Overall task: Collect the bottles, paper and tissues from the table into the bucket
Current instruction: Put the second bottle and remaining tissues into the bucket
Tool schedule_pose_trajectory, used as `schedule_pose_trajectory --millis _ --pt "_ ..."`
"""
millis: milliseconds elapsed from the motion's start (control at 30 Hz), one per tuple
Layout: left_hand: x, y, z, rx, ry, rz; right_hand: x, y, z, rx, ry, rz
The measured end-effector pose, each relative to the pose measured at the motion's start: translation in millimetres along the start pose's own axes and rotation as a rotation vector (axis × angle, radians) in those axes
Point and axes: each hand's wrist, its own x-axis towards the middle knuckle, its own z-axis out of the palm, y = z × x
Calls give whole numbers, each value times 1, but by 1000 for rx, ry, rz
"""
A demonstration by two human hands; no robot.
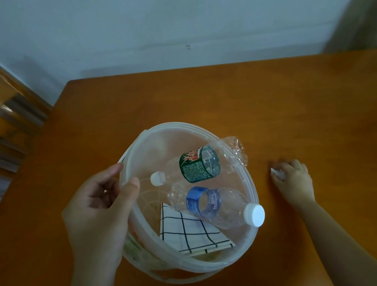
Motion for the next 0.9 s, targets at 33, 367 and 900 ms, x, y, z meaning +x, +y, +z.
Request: schedule_pose_trajectory --millis 33,367,900 --pt "-2 1 -2 -5 1 1 -6 0 1 5 8 4" --pt "-23 -7 -43 -28 21 -26 -75 -13 5 307 44 76" --pt "-33 -39 -175 -115 37 -80 -208 -183 -51 670 159 -160"
